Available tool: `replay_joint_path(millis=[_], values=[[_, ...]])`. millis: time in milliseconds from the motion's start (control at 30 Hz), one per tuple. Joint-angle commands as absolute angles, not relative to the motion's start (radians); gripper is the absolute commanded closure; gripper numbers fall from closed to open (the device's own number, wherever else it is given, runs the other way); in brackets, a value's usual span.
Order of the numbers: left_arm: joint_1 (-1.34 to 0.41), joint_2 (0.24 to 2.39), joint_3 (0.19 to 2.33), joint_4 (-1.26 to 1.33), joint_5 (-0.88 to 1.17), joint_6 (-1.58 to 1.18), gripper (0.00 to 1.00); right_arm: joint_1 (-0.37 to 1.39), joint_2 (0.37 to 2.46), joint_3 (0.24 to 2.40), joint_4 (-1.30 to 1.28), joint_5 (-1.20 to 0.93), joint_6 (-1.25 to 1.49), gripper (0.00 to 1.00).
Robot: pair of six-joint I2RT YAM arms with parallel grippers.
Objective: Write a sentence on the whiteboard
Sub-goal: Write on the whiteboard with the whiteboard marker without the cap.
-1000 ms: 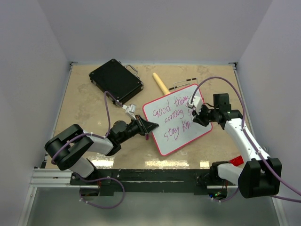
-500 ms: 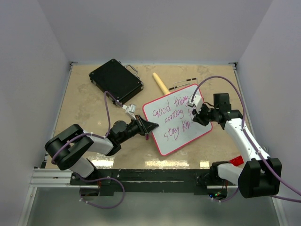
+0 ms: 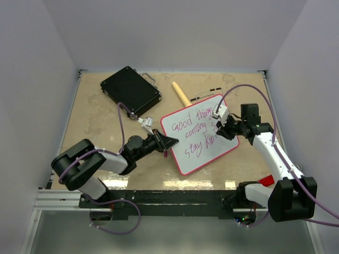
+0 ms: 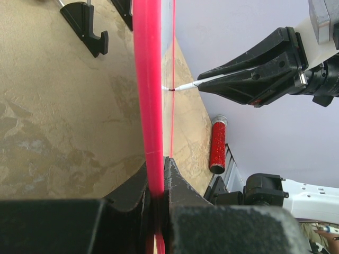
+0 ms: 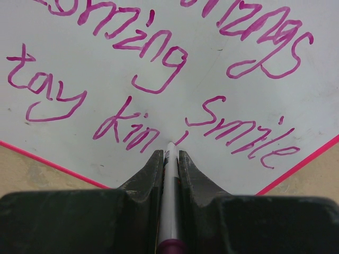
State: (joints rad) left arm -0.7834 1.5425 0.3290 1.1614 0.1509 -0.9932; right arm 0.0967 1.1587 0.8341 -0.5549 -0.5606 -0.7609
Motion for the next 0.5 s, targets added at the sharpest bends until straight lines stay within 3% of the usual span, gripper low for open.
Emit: replay_joint_path(millis=[0,467], values=[[-0.785,1.543,0.35,1.258,0.19,-0.94,1.0,0.1,1.167,0.87,-0.563,-0.627,-0.791,1.0],[-0.785,1.536,0.353,1.247,0.192,-0.937,1.0,0.1,1.173,0.862,-0.663,-0.635,-0.865,1.0]])
